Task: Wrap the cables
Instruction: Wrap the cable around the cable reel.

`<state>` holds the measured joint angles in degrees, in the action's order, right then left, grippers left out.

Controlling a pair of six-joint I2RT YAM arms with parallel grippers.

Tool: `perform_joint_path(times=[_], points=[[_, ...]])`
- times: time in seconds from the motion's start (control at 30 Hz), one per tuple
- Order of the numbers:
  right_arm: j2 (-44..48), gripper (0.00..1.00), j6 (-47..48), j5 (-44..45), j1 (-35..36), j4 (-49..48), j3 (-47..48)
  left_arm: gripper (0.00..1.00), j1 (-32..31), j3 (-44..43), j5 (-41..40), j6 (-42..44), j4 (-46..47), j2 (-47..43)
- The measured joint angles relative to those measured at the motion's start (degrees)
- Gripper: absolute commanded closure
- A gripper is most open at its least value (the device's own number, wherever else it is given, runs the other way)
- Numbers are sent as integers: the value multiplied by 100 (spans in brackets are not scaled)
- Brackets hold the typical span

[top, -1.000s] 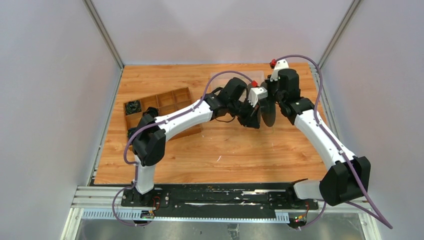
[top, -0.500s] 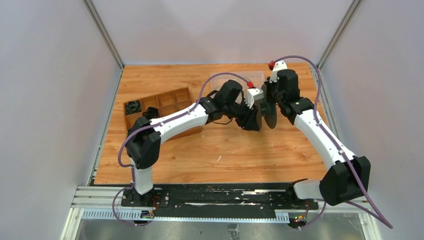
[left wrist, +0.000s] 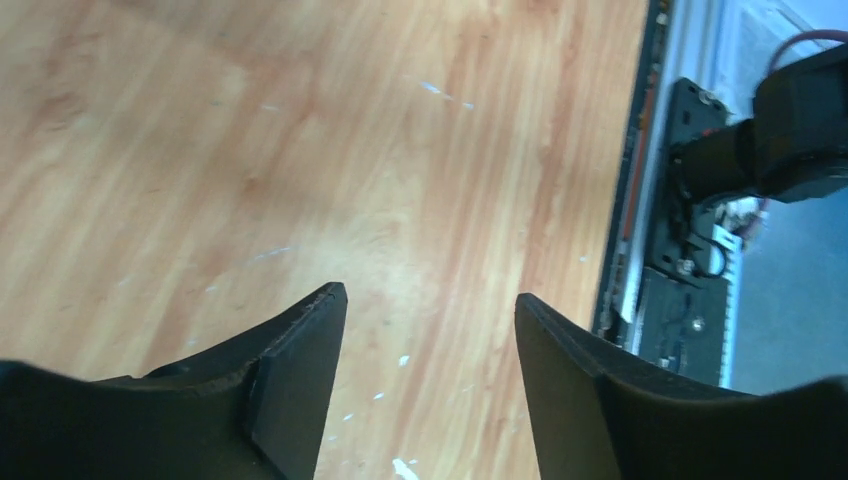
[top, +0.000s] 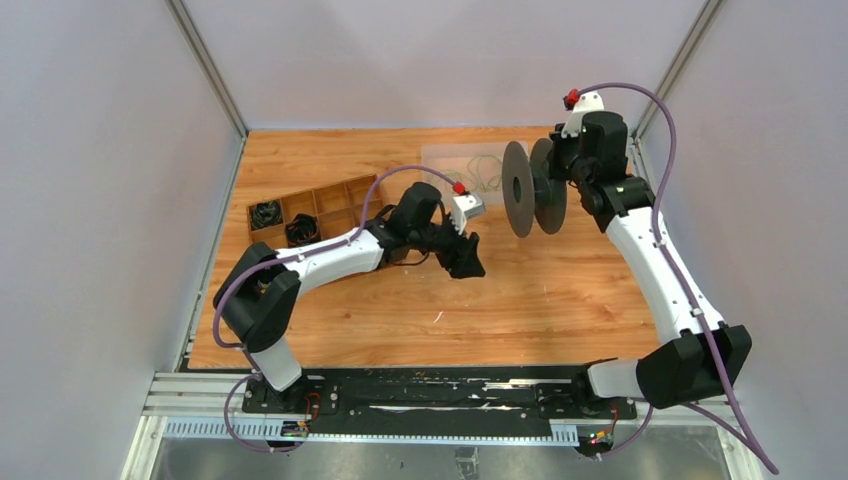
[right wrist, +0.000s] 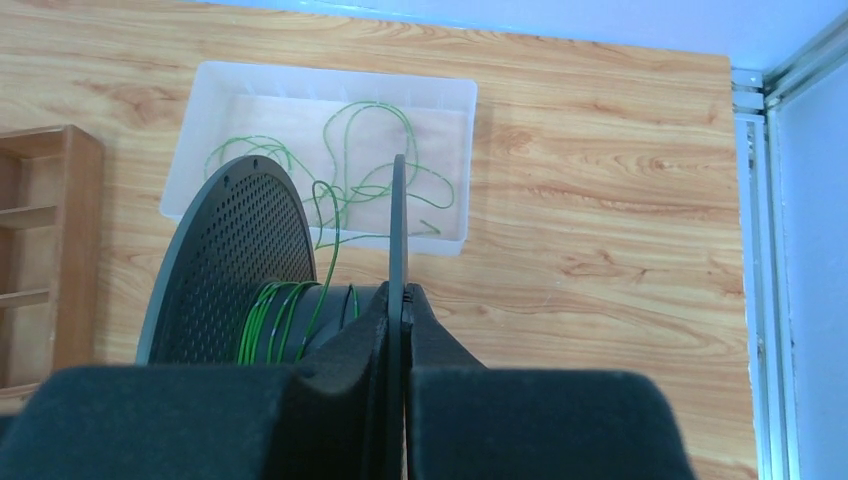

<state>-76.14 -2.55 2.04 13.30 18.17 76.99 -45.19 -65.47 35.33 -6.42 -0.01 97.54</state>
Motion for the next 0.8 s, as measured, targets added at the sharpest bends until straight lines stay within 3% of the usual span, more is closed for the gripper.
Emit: perform_joint_path(times=[0.23, 0.47, 0.7, 0.8], points=[[17, 99, -118, -669, -33, 457, 579, 18, 710, 328, -87, -37, 743, -127], [214, 99, -273, -1252, -33, 804, 968, 1, 844, 289, -61, -625, 1803, 195], [396, 99, -402, -1587, -35, 1019, 1167, 5, 870, 365, -37, -1309, 3139, 686], [400, 99, -448, -1670, -35, 1038, 1167, 6, 874, 525, -44, -1799, 4188, 999]])
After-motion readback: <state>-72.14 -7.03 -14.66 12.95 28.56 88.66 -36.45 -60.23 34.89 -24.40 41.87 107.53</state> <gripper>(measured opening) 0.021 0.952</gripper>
